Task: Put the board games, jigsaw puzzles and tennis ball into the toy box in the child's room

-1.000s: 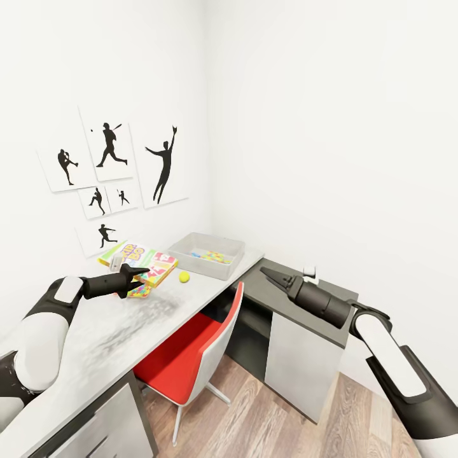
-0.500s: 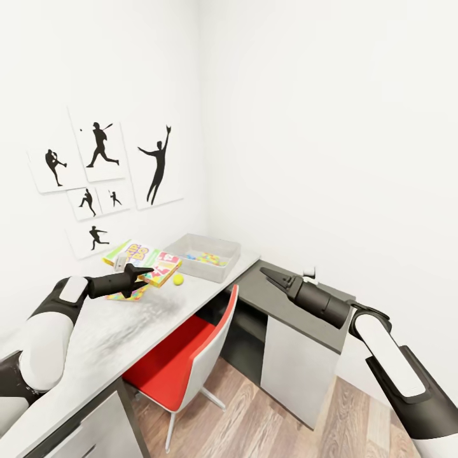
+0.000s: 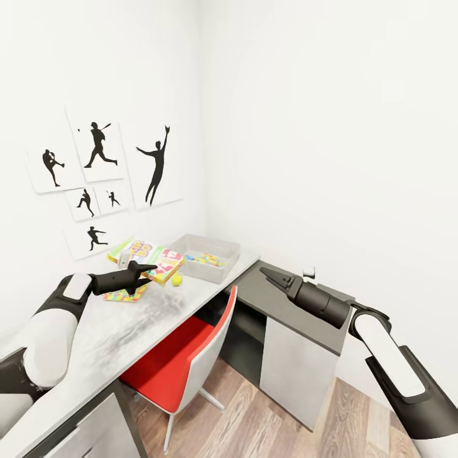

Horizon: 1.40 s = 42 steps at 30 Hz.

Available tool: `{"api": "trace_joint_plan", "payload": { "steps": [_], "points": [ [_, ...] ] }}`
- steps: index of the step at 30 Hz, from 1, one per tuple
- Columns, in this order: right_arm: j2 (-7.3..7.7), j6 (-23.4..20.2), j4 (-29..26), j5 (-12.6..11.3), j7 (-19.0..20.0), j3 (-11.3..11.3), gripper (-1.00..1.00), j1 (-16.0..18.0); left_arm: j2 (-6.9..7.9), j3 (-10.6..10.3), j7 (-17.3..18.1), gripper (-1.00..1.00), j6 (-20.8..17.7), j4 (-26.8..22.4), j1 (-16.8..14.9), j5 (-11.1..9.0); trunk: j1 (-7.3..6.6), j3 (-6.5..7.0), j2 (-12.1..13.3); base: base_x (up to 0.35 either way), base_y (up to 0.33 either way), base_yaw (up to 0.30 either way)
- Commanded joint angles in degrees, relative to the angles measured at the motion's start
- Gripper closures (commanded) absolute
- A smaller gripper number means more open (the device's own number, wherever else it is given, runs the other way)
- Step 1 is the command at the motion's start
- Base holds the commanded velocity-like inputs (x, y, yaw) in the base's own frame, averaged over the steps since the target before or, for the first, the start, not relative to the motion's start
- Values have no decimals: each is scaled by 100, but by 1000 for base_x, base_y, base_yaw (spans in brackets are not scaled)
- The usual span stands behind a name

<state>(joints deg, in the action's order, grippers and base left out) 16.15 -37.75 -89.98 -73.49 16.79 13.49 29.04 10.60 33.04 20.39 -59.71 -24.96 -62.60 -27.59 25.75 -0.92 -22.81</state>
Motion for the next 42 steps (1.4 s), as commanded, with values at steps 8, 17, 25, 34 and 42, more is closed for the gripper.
{"api": "trace_joint_plan", "payload": {
  "steps": [8,17,25,34,42],
  "points": [
    [2,-5,6,-8,8,12,-100,5,-3,44,-50,100,-29,373,-666,79,3,-10,-10,0,0,0],
    [2,-9,6,-8,8,11,-100,5,3,48,-69,100,-29,1072,-904,89,3,-10,-10,0,0,0],
    [10,-16,-4,-16,9,5,-100,5,2,53,-61,100,-29,1133,-920,96,3,-10,-10,44,0,0],
    [11,-13,-9,-16,8,4,-100,5,-1,37,-61,100,-29,1134,-920,104,3,-10,-10,218,0,0],
    [7,-13,-10,-16,8,4,-100,5,-3,28,-61,100,-29,1134,-920,107,3,13,-10,177,-19,-85]
  ]
}}
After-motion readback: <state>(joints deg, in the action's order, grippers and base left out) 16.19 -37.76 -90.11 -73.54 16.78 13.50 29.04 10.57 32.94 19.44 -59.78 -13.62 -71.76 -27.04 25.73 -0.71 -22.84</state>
